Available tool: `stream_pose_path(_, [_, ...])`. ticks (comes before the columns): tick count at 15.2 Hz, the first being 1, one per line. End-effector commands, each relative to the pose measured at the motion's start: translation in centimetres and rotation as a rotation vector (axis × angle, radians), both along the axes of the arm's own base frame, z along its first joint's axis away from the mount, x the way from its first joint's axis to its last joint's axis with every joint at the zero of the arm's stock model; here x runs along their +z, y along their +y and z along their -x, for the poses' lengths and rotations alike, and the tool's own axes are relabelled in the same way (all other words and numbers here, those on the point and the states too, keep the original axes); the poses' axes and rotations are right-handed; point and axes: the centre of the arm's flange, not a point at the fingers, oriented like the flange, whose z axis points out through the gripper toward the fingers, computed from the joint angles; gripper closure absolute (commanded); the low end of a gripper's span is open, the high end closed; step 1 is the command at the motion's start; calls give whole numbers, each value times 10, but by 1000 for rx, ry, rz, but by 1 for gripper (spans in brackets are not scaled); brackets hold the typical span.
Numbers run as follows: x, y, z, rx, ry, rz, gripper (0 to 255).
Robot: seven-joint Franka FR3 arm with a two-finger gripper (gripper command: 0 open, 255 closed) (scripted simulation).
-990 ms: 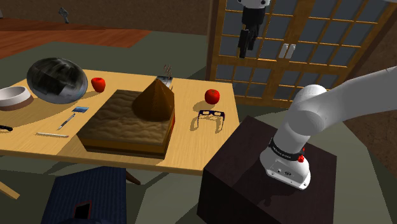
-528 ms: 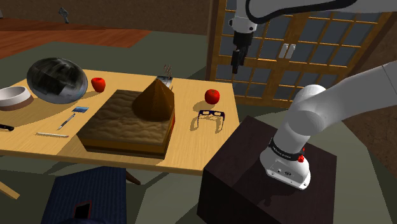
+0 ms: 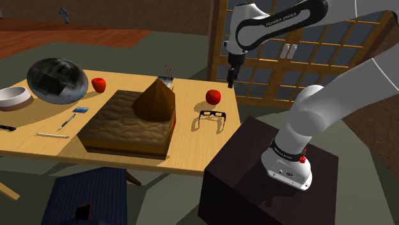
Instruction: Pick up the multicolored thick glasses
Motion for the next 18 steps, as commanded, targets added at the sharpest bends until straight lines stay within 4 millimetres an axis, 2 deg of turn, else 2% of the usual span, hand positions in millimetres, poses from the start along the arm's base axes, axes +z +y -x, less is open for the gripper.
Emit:
stream_pose_path(1, [-23, -7, -8, 20, -1, -5, 0])
stream_pose_path(18, [-232, -55, -81, 180, 15, -49, 0])
